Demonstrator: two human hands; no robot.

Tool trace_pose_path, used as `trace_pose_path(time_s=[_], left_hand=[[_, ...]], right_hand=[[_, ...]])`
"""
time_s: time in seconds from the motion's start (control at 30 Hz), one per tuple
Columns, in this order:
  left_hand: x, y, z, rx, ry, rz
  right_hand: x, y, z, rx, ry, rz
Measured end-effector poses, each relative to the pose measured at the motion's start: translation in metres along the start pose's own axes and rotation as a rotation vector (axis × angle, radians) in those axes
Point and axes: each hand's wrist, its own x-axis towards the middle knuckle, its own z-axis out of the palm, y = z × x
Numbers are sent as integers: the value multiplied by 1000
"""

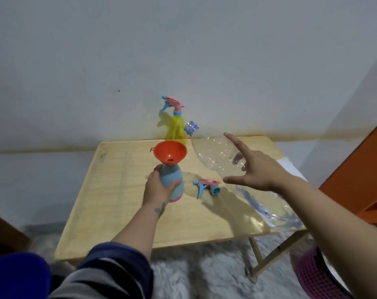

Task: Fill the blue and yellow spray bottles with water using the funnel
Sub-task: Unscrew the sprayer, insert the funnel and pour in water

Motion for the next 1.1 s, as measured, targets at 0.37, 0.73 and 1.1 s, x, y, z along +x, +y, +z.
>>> trace_pose_path(time_s=[0.37,0.73,1.1], left_hand=[[5,-3,-4,65,-46,32],[9,-2,-3,95,-63,36],[10,0,-2,115,-69,12]], right_hand=[[-1,-29,-25,-190,-198,20],[2,-39,-39,-272,-245,24],[5,-44,-52,-348,-245,17]])
